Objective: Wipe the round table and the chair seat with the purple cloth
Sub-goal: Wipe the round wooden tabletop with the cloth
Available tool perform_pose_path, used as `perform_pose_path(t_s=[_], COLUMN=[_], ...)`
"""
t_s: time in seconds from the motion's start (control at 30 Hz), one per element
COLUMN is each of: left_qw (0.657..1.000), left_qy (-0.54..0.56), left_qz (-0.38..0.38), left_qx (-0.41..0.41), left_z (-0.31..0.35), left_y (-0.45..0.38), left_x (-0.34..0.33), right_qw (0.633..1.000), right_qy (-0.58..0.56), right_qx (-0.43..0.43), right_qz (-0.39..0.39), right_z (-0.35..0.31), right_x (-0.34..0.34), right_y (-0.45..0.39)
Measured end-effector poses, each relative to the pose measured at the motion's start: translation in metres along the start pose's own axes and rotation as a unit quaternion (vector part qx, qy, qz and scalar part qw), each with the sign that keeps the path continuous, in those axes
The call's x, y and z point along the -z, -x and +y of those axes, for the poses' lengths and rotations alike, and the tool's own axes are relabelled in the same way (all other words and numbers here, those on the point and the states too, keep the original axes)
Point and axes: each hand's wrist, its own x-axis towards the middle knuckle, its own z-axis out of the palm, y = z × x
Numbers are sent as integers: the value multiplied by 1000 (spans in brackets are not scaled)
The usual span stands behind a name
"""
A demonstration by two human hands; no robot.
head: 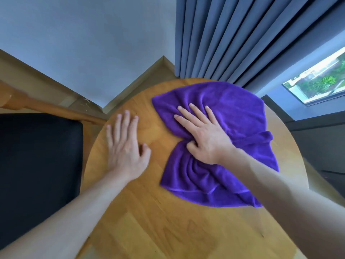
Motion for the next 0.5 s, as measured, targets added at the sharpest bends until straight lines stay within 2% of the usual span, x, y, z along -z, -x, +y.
perform_pose_path(t_s=[0.1, 0.23, 0.33, 0.4, 0.5], left_qw=[999, 997, 997, 997, 996], left_qy=[-38, -67, -70, -75, -85], left_qz=[-29, -8, -8, -13, -19], left_qx=[13, 26, 28, 29, 32], left_z=[-28, -25, -23, -22, -19], left_y=[-4, -7, -7, -7, -9], left_x=[3, -3, -1, 0, 1], right_qw=[1000, 975, 946, 961, 996], right_qy=[10, -21, -35, -28, -8], right_qx=[-3, -189, -294, -252, -84], right_qz=[20, 115, 134, 108, 34], right_z=[33, 9, -44, -78, -99], right_x=[13, 7, -5, -15, -27], right_y=[0, -39, -70, -75, -58])
